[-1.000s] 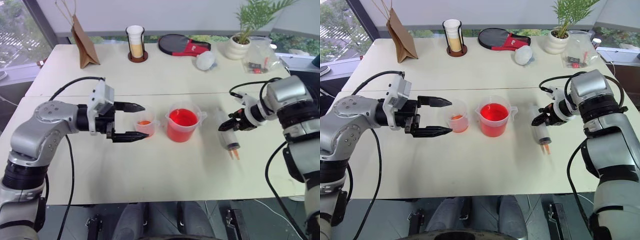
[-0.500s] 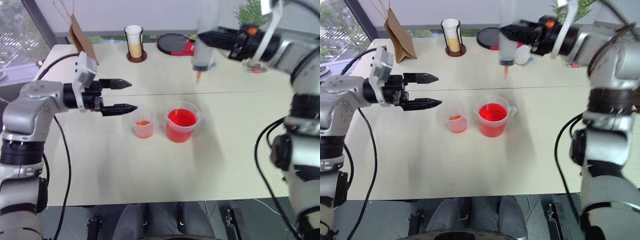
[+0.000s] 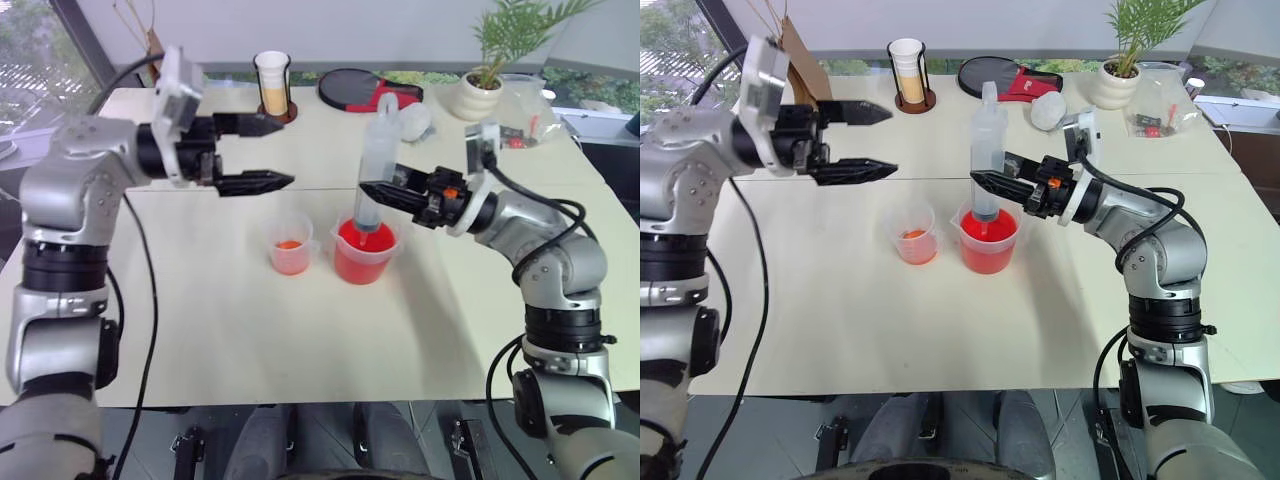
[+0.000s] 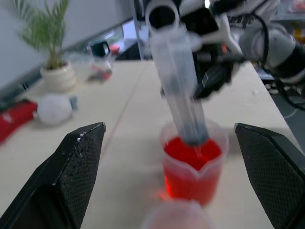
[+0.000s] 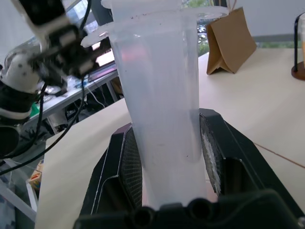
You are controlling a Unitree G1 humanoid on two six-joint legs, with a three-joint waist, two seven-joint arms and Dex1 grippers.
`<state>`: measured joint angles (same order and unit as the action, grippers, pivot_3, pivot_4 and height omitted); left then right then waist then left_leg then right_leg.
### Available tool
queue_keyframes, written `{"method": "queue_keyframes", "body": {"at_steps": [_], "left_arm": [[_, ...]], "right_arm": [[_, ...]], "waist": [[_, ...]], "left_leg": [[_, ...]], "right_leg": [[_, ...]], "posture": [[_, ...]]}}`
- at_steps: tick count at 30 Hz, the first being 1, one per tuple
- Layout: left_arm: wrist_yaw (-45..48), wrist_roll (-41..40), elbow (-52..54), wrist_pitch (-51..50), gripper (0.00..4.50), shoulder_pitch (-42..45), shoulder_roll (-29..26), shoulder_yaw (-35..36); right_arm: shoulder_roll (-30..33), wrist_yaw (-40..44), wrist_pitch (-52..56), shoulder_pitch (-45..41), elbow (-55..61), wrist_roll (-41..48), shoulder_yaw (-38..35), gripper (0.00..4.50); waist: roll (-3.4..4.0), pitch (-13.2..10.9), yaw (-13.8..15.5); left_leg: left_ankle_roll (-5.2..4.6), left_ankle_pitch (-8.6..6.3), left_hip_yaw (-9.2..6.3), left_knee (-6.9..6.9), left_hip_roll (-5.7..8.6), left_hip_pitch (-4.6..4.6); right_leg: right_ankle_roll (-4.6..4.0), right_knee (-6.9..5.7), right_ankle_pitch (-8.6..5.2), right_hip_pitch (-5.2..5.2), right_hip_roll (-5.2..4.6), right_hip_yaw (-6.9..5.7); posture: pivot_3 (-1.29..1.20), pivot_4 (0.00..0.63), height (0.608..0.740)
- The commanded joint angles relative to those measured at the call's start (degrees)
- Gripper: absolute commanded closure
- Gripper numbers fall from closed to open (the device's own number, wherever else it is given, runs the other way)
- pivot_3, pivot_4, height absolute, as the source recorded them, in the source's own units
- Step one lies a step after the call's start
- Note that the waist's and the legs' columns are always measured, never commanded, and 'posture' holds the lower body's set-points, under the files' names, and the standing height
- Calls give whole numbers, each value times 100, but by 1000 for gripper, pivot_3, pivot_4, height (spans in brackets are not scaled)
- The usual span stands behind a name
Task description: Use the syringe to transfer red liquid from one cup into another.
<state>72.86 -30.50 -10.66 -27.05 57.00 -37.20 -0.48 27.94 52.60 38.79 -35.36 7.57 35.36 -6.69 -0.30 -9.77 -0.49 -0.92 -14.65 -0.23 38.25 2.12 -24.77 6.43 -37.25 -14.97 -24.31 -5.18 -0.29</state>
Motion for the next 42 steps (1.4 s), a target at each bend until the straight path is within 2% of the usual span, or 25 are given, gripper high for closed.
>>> {"method": "queue_keyframes", "body": {"at_steps": [1,10,18,21,22,25,28,29,42], "left_arm": [[-190,326,-602,663,0,553,396,-22],[-164,1069,-2011,2017,0,1281,1321,-246],[-150,1167,-2407,2344,0,1380,1722,-224],[-111,1201,-2393,2408,807,1321,1818,-257],[-105,1209,-2388,2419,1213,1310,1837,-258],[-90,1211,-2343,2415,2833,1291,1914,-240],[-56,1172,-2320,2385,4236,1306,1985,-193],[-18,1141,-2294,2337,4374,1310,1999,-178],[-45,801,-2262,2028,4374,1688,1989,148]], "right_arm": [[-34,-58,-257,16,153,-35,57,3112],[-67,-198,-567,215,173,-167,213,3112],[-62,-363,-579,446,475,-125,301,3112],[-52,-394,-580,510,566,-129,348,3112],[-46,-397,-586,521,580,-135,361,3112],[-41,-420,-597,531,591,-138,376,3112],[-29,-419,-645,545,558,-180,417,3112],[-25,-409,-665,554,545,-202,437,3112],[-115,-390,-942,824,385,-402,697,3112]], "waist": [[0,0,-11],[0,0,-20],[-1,-1,-10],[-1,-1,-11],[-1,-1,-14],[-1,-1,-12],[-1,-1,-11],[-1,-1,-14],[-1,-1,-14]], "left_leg": [[0,0,1,0,0,0],[1,1,3,-1,-2,1],[0,1,2,-1,-2,1],[0,0,2,0,-1,1],[0,0,2,0,-2,1],[0,1,2,0,-2,1],[0,0,2,0,-2,1],[0,0,2,0,-2,1],[0,1,2,1,-2,1]], "right_leg": [[0,0,0,0,0,1],[0,0,0,-3,3,0],[0,1,0,-2,2,1],[1,1,0,-1,2,1],[0,1,0,-1,2,1],[0,1,0,-1,3,1],[1,1,0,-1,3,1],[1,1,0,-1,3,1],[1,1,0,-1,5,1]], "posture": [[0,150,740],[0,150,740],[0,150,740],[0,150,740],[0,150,740],[0,150,740],[0,150,740],[0,150,740],[0,150,740]]}}
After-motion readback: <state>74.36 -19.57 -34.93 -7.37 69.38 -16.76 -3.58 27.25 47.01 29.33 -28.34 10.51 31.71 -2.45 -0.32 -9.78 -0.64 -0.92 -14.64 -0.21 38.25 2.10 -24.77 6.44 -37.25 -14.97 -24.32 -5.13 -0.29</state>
